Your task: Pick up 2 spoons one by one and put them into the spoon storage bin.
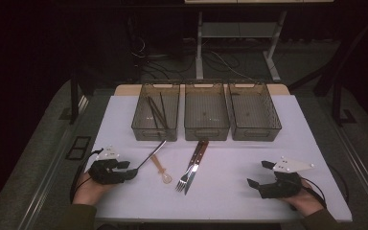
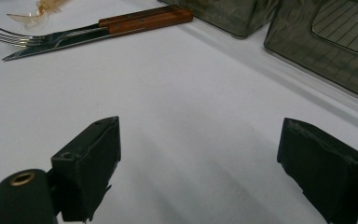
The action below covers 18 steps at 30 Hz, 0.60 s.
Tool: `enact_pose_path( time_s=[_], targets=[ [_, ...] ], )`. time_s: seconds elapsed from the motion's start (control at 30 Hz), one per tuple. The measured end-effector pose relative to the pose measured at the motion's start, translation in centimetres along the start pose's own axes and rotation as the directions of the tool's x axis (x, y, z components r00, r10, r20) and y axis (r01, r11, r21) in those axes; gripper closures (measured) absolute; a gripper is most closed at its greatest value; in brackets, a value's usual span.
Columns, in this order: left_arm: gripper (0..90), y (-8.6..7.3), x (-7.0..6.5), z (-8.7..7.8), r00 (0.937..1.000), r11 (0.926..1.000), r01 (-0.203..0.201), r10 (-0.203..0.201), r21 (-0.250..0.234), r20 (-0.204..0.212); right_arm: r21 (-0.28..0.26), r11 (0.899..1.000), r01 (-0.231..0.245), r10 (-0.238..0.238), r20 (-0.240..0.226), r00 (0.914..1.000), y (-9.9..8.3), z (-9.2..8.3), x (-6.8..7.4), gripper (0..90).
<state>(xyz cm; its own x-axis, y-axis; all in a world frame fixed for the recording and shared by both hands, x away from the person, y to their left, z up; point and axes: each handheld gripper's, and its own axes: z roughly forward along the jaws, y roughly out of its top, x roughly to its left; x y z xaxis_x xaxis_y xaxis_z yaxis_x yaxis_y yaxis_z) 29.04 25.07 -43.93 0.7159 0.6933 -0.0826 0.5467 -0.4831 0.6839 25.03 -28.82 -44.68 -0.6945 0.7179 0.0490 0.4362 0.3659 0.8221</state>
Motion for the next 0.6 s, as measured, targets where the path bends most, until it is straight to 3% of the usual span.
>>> enact_pose_path(
  time_s=[0.23,0.37,0.5,0.6],
  targets=[
    [52.2,-0.5,-0.3,-0.1,1.0,1.0,-0.001,0.001,0.008,-0.006,0.009,1.0,0.005,-0.005,0.002,1.0,0.0,0.1,0.1,13.5],
    [51.2,-0.4,-0.9,-0.1,0.9993,0.9993,-0.03,0.03,0.022,-0.022,0.011,1.0,0.01,-0.01,0.006,0.9999,0.0,0.1,0.1,13.5],
    [53.8,-0.2,-1.4,0.1,0.9983,0.9975,-0.058,0.058,0.041,-0.009,0.015,1.0,0.014,-0.014,0.007,0.9999,0.0,0.1,0.1,13.5],
    [54.2,0.0,-1.9,0.2,0.9961,0.995,-0.08,0.082,0.06,-0.032,0.021,1.0,0.023,-0.023,0.008,0.9997,-0.1,0.2,0.2,13.5]
  ],
)
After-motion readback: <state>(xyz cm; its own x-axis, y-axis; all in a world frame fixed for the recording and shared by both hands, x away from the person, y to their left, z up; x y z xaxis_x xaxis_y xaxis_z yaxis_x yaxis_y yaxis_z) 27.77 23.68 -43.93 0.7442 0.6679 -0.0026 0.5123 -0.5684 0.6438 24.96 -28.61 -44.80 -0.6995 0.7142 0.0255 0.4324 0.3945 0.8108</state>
